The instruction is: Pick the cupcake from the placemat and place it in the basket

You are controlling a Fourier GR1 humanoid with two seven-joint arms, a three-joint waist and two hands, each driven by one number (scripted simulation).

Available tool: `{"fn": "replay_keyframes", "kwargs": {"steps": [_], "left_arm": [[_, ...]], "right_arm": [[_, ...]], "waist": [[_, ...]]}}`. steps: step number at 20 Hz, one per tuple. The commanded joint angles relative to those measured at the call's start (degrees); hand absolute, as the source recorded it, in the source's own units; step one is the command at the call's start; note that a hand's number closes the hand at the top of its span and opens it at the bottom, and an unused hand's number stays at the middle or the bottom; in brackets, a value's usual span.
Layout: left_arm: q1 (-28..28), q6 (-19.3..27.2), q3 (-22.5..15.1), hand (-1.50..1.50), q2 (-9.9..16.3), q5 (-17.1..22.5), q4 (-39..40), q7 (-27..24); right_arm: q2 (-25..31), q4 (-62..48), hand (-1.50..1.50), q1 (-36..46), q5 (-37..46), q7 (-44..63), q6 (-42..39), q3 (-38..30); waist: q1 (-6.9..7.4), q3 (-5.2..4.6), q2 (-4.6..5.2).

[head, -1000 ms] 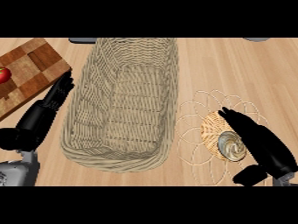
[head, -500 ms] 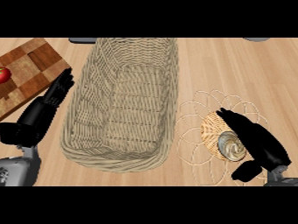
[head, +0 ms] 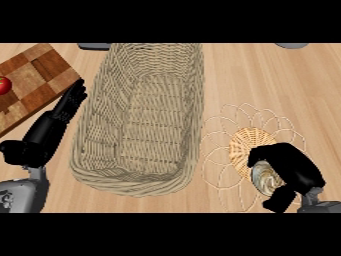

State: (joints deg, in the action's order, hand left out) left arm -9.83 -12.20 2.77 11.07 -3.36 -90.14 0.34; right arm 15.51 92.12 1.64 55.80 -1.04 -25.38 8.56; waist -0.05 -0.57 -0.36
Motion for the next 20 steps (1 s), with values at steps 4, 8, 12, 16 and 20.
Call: {"fn": "replay_keyframes", "kwargs": {"steps": [4,8,12,16,20], "left_arm": [[-1.5,-0.1,0.9,0.00,-0.4,0.3,-0.4,1.5],[0.1,-1.2,1.6,0.00,0.2,0.9,-1.7,1.3],[0.5,-1.3,1.0,0.00,0.9,0.0,-2.3,2.1],[-0.3,-1.0,-1.2,0.00,-0.9,-0.6,-2.1,1.9],[-0.1,-2.0,0.0,0.00,-0.1,0.6,-1.2,1.5]], "right_arm": [[2.5,-4.0,1.50,-0.6,5.8,-6.2,5.8,3.2],[1.1,-2.7,1.50,-1.4,8.7,-6.9,10.6,4.7],[-14.8,7.4,1.50,-4.3,17.3,12.7,7.3,21.8],[-15.2,6.0,1.50,-3.3,17.3,21.2,9.1,32.3],[-15.3,8.1,1.50,-4.9,13.4,31.7,15.5,42.1]], "waist": [[0.00,0.58,0.38],[0.01,0.58,0.35],[0.45,0.39,-0.21],[2.05,0.43,-0.14],[2.27,0.57,0.15]]}}
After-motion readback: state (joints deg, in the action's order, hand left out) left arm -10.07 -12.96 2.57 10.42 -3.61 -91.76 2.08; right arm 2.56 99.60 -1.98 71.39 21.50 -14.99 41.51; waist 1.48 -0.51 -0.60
